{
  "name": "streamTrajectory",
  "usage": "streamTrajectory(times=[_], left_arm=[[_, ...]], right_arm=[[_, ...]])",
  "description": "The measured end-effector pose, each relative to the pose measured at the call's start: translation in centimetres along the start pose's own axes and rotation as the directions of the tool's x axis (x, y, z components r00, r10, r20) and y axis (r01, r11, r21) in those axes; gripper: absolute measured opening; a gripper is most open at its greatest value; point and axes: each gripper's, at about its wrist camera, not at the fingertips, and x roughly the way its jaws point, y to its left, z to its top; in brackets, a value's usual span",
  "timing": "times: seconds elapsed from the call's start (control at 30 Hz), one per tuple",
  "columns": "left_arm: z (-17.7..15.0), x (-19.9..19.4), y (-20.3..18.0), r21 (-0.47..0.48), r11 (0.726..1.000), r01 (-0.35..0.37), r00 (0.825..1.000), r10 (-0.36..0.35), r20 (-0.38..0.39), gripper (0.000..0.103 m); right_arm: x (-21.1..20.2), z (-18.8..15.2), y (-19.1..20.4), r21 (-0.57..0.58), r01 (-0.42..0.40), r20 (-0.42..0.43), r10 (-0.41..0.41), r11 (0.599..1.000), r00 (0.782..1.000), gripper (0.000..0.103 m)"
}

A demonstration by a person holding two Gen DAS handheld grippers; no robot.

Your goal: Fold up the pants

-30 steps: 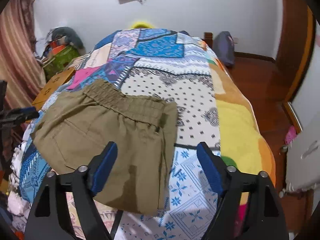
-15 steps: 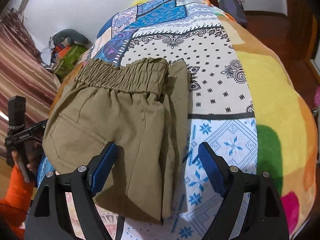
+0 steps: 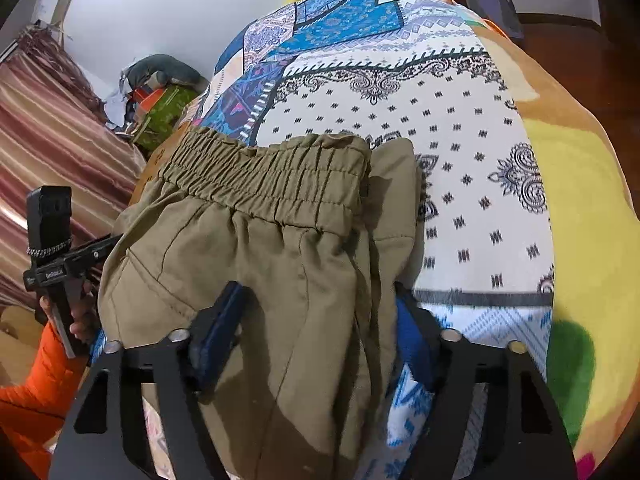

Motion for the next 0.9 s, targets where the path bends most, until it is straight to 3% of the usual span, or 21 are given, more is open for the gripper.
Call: streamTrajectory(times=[0.1,0.2,0.23,0.37,0.6,0.9], left_arm=[[0.2,0.0,0.2,-0.004,1.000,-0.012,1.000,0.012,0.006,0.051],[0.4,0.0,-0.2,0.015,0.999,-0.032,0.999,0.032,0.006,0.034],[0.4,0.0,-0.5,0.027,0.998,-0.056,0.998,0.055,0.009,0.020],[0.5,-0.4,-1.3,0.061,0.992,-0.111,0.994,0.110,0.022,0.009],[0.7,-3.1,-3.8,0.145,0.972,-0.183,0.981,0.169,0.099,0.006],[2.0,-7.4,-7.2,0.235,0.934,-0.269,0.951,0.218,0.220,0.004]], right_arm=[[-0.3,0.3,-0.6,0.015,0.001,0.013,-0.001,1.000,1.000,0.034],[-0.8,0.3,-0.6,0.008,0.001,0.021,-0.001,1.000,1.000,0.025],[-1.0,0.4,-0.4,-0.007,0.013,0.028,-0.012,1.000,1.000,0.022],[-1.6,0.6,1.2,-0.084,0.074,0.054,-0.070,0.994,0.996,0.013],[-3.4,1.4,3.1,-0.133,0.111,0.111,-0.096,0.985,0.989,0.010],[-5.6,3.2,6.9,-0.222,0.135,0.169,-0.098,0.966,0.981,0.009]])
